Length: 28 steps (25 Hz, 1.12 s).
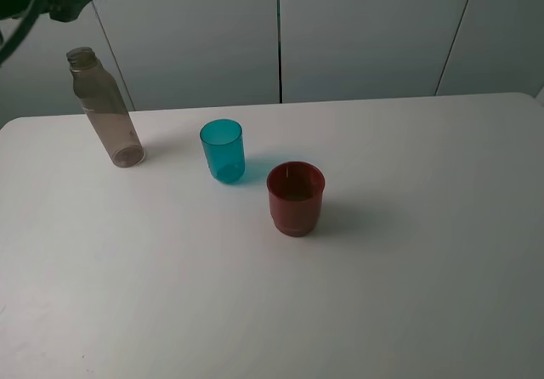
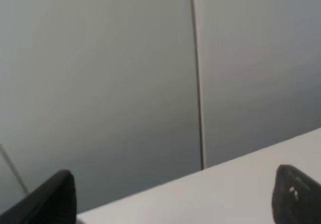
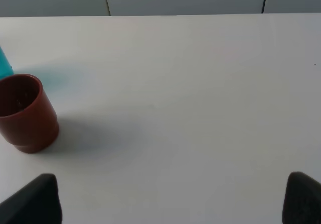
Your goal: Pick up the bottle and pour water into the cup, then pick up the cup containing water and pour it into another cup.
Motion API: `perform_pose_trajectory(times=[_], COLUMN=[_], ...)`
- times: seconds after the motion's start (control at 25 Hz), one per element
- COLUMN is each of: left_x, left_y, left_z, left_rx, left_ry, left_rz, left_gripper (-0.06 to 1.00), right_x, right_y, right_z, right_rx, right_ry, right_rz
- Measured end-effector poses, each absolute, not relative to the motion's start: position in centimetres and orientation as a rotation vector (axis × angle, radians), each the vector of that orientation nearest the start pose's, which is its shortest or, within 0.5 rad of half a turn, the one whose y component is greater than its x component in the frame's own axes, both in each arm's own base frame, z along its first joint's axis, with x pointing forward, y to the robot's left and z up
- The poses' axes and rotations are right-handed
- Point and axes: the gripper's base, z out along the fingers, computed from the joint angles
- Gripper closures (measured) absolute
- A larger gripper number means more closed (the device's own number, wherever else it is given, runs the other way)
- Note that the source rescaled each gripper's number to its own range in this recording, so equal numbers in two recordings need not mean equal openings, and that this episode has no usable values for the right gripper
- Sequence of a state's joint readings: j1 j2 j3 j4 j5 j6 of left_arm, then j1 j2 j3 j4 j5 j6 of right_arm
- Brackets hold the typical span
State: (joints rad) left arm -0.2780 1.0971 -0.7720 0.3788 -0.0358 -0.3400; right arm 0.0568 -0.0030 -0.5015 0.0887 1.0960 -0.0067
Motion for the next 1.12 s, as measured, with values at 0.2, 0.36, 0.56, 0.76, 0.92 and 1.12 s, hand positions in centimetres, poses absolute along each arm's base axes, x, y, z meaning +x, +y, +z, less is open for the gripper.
perform_pose_trajectory(times=[0.2,0.36,0.56,0.76,0.92,1.12], left_x=[16.1,9.7,3.0,-1.8,-3.7,-2.6], left_y=[-3.1,-0.7,0.8,1.6,1.6,1.0], left_z=[35.2,36.0,34.8,33.0,31.9,30.2], left_rx=[0.140,0.039,-0.041,-0.031,-0.004,0.020], left_ry=[1.876,1.920,2.003,2.037,1.998,2.045], left_rz=[-0.116,-0.053,-0.001,0.027,0.004,-0.046], left_gripper=[-0.04,-0.06,-0.06,-0.06,-0.06,-0.06], right_x=[-0.8,-0.8,-0.8,-0.8,-0.8,-0.8], right_y=[0.7,0.7,0.7,0.7,0.7,0.7], right_z=[27.5,27.5,27.5,27.5,27.5,27.5], right_rx=[-0.072,-0.072,-0.072,-0.072,-0.072,-0.072], right_ry=[2.073,2.073,2.073,2.073,2.073,2.073], right_rz=[0.137,0.137,0.137,0.137,0.137,0.137])
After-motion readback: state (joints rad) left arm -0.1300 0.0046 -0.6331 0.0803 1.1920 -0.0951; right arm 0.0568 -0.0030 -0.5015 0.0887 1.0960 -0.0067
